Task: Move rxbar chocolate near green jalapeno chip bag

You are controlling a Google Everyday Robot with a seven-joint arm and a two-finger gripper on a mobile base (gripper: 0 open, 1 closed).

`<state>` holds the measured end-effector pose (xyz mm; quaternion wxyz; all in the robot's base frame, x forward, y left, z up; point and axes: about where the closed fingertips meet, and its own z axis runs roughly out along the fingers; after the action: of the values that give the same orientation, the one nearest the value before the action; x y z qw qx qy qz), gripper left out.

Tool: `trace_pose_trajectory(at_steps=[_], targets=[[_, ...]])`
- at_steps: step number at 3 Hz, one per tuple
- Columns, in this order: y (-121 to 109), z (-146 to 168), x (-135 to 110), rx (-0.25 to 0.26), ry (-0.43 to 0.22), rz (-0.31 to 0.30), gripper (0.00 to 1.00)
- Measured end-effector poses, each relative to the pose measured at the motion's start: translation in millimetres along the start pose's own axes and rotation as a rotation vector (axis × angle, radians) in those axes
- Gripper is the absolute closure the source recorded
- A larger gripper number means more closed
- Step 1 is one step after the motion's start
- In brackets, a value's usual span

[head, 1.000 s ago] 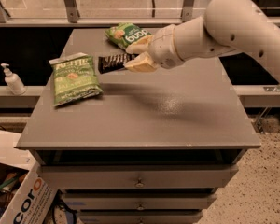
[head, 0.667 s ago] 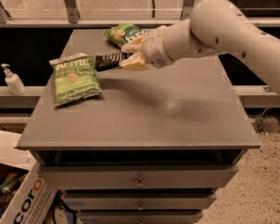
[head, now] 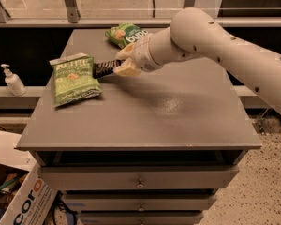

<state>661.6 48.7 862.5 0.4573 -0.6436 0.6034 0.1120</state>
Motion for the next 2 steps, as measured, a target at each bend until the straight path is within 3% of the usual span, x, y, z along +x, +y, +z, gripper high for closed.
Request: trace_pose_trajectory(at_steps=[2], targets=[[29.5,23.9,1.9,-0.047,0.014,-0.018,1.0]])
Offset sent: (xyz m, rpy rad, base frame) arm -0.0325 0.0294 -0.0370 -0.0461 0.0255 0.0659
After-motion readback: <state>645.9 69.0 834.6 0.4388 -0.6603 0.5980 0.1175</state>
